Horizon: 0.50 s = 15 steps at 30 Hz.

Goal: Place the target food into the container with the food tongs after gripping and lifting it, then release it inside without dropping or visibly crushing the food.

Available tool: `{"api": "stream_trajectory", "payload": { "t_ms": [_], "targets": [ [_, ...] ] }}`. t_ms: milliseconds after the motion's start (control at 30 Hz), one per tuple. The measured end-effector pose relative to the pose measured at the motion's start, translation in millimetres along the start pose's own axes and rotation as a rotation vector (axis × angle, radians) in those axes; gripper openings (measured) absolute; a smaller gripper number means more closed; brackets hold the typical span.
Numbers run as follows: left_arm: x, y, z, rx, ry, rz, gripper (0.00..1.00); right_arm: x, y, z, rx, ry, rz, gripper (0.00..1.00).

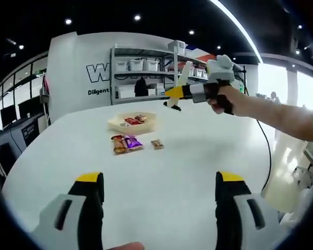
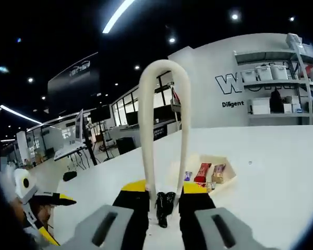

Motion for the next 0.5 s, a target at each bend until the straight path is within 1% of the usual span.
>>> {"api": "stream_trajectory", "payload": {
  "t_ms": [67, 233, 267, 300, 333, 400, 467, 500],
  "targets": [
    [1.1, 1.6, -1.6, 0.003, -0.001, 0.0, 0.87, -4.9, 13.7, 3.7, 0.009, 0.017, 0.002, 0.14],
    [8.2, 5.6, -2.7, 0.005, -0.016, 0.001, 0.85, -10.3, 51.1, 12.4, 0.032, 0.015, -0.018, 0.14],
    [9.6, 7.1, -0.2, 0.023, -0.003, 0.004, 0.85, -10.3, 53.8, 12.5, 0.032, 0.016, -0.018, 0.14],
    [11.0, 8.5, 0.5, 0.029, -0.005, -0.001, 0.85, -9.0, 66.4, 14.9, 0.034, 0.029, -0.028, 0.14],
    [12.5, 10.1, -0.3, 0.029, -0.011, -0.007, 0.86, -8.4, 69.3, 15.4, 0.034, 0.03, -0.031, 0.14],
    [15.5, 13.8, -3.1, 0.038, -0.012, -0.019, 0.86, -4.6, 85.1, 20.7, 0.048, 0.022, -0.039, 0.14],
    [16.1, 15.9, -8.4, 0.031, -0.017, -0.019, 0.86, 1.0, 97.3, 23.5, 0.056, 0.031, -0.037, 0.14],
    [14.4, 16.5, -10.4, 0.035, -0.028, -0.005, 0.86, 3.1, 103.6, 26.6, 0.066, 0.04, -0.033, 0.14]
  ]
}}
Point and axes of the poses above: the point that each gripper's makers call its tool centre point, and the gripper's own axes: y roughly forward along the fingers, z roughly to its right, x roughly out of its underside, the point moved 5 cm from there along -y, roughly backward along the fingers, and after that the axes turned 7 degrees about y, right-handed, at the moved point
